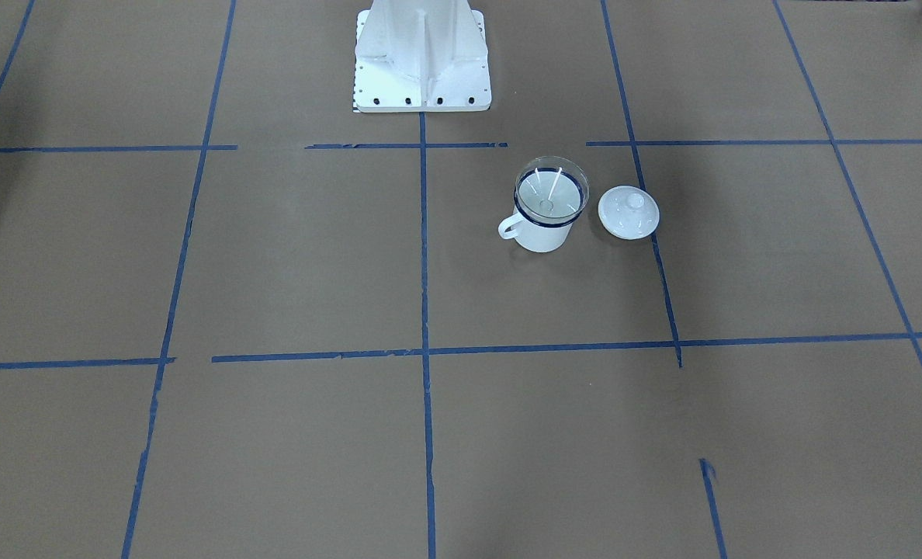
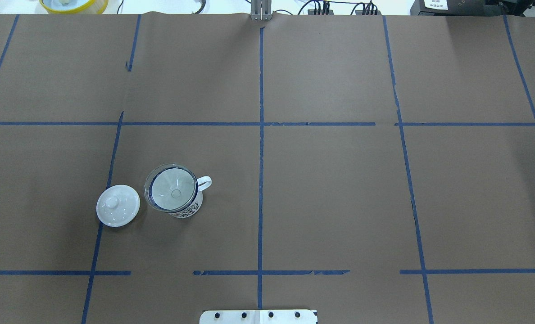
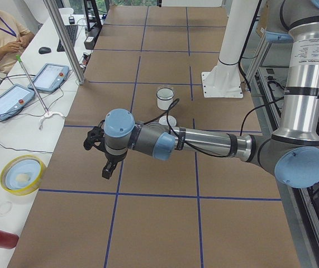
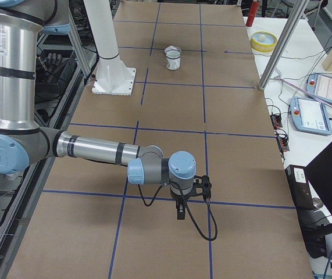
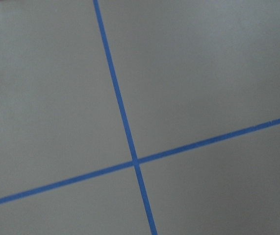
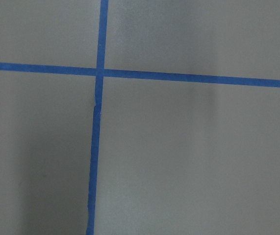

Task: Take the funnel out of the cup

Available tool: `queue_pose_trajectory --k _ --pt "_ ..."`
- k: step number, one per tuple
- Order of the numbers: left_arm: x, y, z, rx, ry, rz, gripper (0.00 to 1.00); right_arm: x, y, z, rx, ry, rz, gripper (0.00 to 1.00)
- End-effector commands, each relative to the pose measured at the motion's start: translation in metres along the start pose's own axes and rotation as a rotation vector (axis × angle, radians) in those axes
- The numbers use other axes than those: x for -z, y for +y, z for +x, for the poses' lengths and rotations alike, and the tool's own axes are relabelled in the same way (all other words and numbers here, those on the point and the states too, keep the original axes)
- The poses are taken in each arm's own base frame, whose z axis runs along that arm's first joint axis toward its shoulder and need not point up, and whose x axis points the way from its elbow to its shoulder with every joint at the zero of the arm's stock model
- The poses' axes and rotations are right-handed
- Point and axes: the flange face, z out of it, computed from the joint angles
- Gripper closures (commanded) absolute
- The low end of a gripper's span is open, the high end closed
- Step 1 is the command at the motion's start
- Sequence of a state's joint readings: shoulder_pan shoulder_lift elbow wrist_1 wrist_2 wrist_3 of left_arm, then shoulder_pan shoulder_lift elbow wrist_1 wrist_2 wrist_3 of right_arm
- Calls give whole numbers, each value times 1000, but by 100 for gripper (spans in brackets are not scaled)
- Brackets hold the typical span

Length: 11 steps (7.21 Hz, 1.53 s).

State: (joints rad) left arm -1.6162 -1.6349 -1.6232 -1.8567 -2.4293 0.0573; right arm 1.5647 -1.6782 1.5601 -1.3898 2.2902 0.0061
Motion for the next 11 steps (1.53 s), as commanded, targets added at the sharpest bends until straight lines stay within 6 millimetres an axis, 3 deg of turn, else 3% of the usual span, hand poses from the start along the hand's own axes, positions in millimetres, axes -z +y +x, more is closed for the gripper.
queue_pose_trajectory --k 1,3,4,5,6,7,8,9,11 --pt "-17 -23 53 -34 55 54 0 0 0 0 0 0 0 0" --pt "-56 -57 224 117 178 -16 0 0 0 0 0 0 0 0" --pt "-78 -60 302 185 162 -17 0 0 0 0 0 0 0 0" --pt "-104 -57 371 256 164 -24 0 0 0 0 0 0 0 0" --pt "-119 -56 427 336 177 -91 0 1 0 0 1 0 1 0" --pt "-118 -70 488 396 126 -116 0 0 0 0 0 0 0 0" --pt "-113 -77 541 434 79 -155 0 0 0 0 0 0 0 0" --pt "-111 -78 573 467 59 -196 0 1 0 0 1 0 1 0" --pt "-137 -59 615 432 6 -195 0 0 0 0 0 0 0 0"
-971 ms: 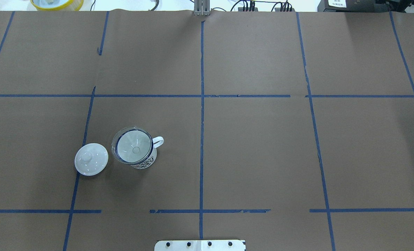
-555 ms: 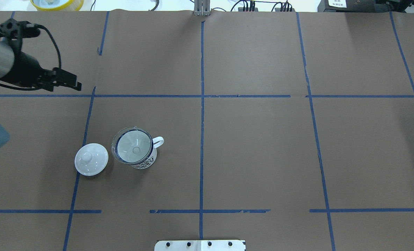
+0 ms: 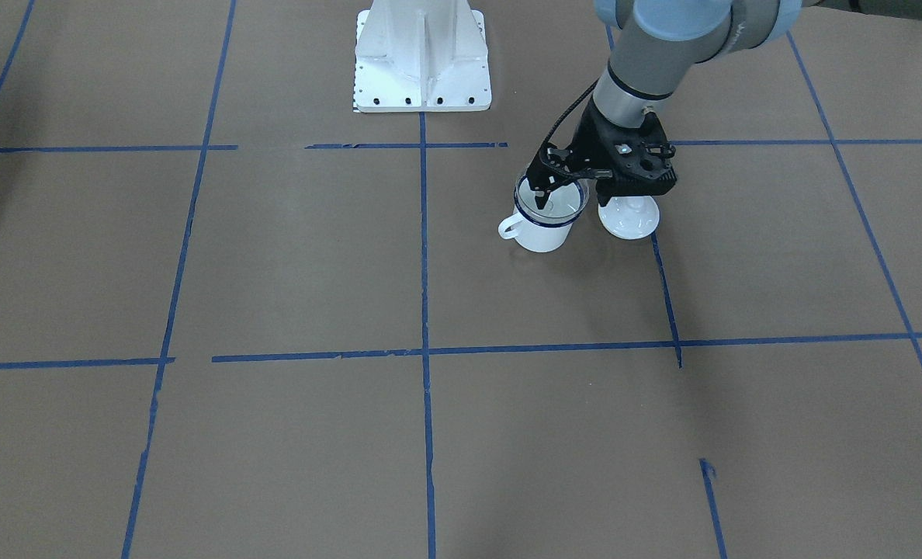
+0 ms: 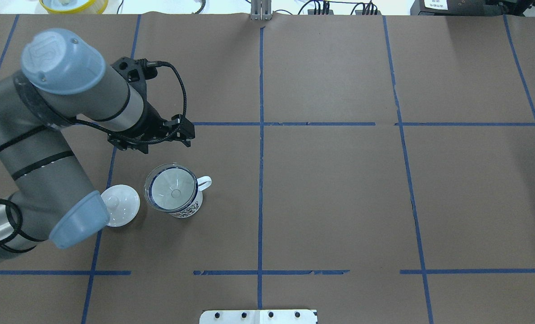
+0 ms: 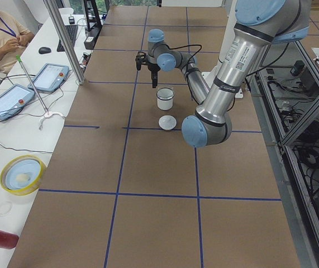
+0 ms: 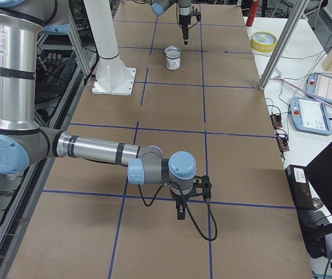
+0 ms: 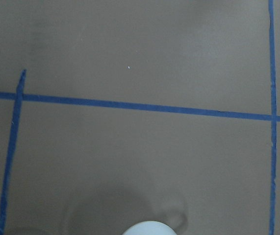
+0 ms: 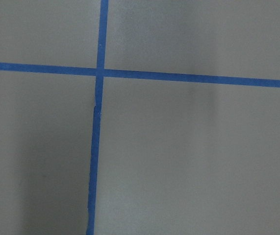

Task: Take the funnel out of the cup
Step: 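Move the left gripper over the glass funnel in the white mug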

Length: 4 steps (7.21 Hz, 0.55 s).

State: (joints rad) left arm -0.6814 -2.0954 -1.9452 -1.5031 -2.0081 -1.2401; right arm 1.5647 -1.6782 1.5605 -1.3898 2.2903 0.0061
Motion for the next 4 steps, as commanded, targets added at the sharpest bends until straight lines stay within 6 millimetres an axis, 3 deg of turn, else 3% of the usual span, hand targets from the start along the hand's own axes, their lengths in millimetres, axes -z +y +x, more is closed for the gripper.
queue_pose_trajectory --k 1,4 --pt "-41 27 23 -22 -69 -2 0 0 0 0 0 0 0 0" --pt "-62 42 37 -46 -87 -18 4 0 0 0 0 0 0 0"
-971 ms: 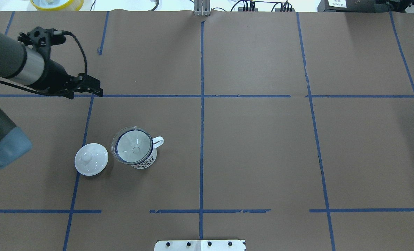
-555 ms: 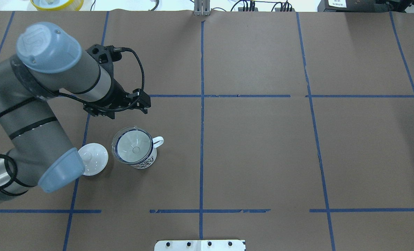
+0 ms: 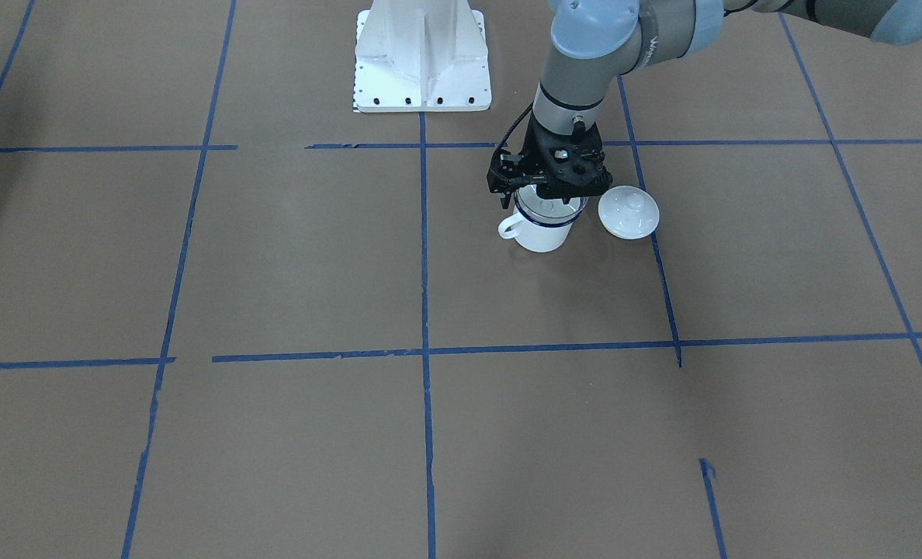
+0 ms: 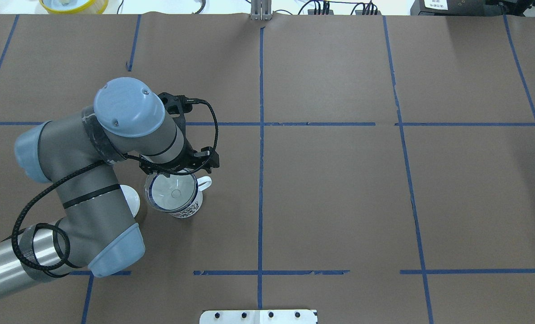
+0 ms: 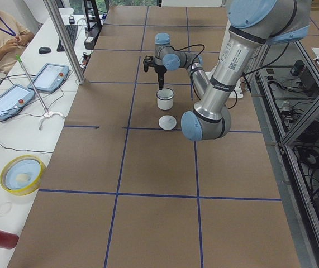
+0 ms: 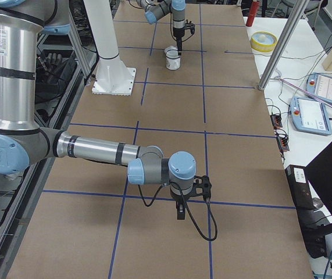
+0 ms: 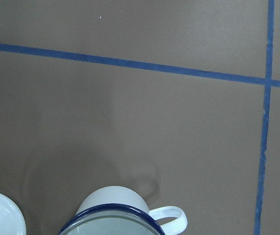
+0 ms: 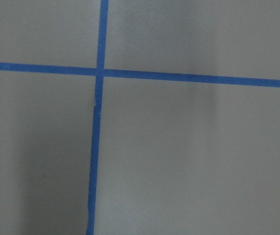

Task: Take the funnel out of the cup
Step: 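Move the left gripper over the glass funnel in the white mug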

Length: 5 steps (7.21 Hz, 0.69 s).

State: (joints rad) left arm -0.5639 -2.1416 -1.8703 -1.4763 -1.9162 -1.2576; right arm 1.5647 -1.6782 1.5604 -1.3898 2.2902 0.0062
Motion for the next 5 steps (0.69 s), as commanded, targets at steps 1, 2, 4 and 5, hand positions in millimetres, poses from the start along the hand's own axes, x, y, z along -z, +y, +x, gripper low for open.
queue_pose_trajectory --k 1,2,4,5 --pt "-10 13 8 -19 -8 -8 20 0 0 0 0 0 0 0" --pt "-10 15 9 -22 -6 -10 58 0 0 0 1 0 1 0" --pt "-4 17 9 -27 3 -5 100 0 0 0 0 0 0 0" --pt "-4 17 8 -28 2 -6 100 0 0 0 0 0 0 0"
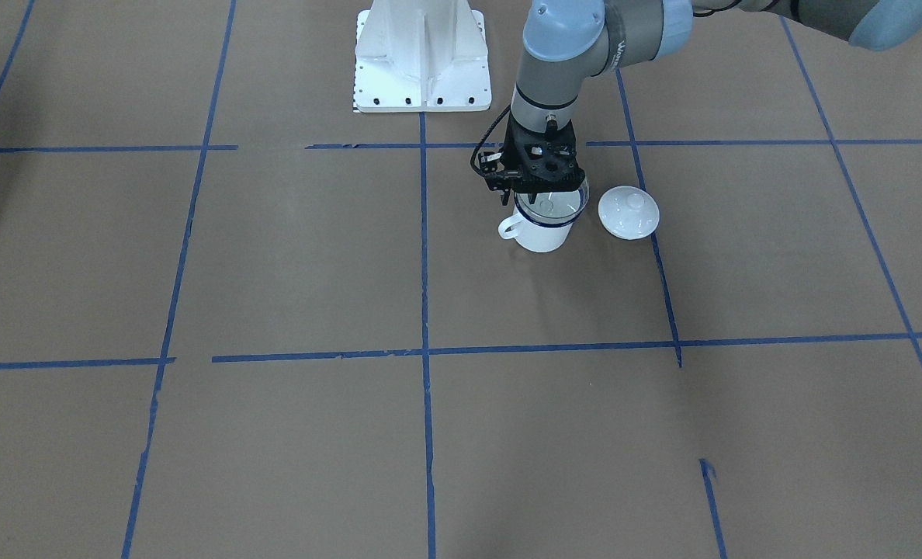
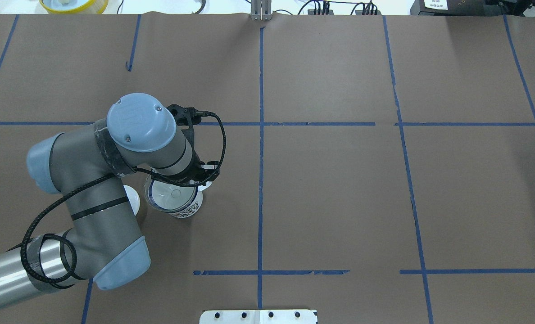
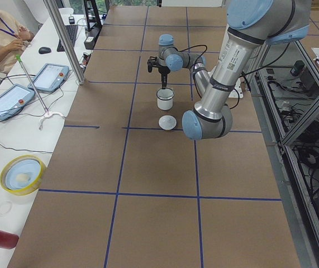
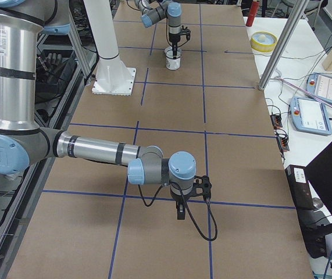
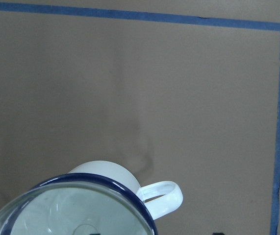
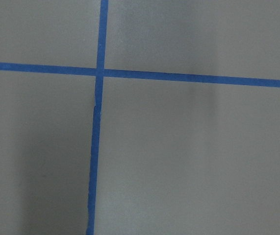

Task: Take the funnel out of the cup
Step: 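Grasp the glass funnel with the left gripper and lift it out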

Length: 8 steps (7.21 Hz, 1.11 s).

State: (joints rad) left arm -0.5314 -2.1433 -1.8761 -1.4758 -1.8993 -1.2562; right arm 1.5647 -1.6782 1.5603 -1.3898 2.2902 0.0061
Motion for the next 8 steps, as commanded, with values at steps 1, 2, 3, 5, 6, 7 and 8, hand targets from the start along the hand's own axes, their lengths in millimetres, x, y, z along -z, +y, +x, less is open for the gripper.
queue_pose_trajectory --k 1,2,3,5,6,7,8 --pt "1 1 -1 -2 -1 1 100 0 0 0 0 0 0 0" --pt "2 0 -1 -2 2 3 100 0 0 0 1 0 1 0" --pt "20 3 -2 -8 14 10 100 0 0 0 0 0 0 0" --pt "104 2 -16 27 19 58 100 0 0 0 1 0 1 0" --pt "134 -23 -25 78 41 112 100 0 0 0 0 0 0 0" --pt "139 -36 -27 199 78 174 100 0 0 0 0 0 0 0" --pt "129 -64 -20 394 203 337 100 0 0 0 0 0 0 0"
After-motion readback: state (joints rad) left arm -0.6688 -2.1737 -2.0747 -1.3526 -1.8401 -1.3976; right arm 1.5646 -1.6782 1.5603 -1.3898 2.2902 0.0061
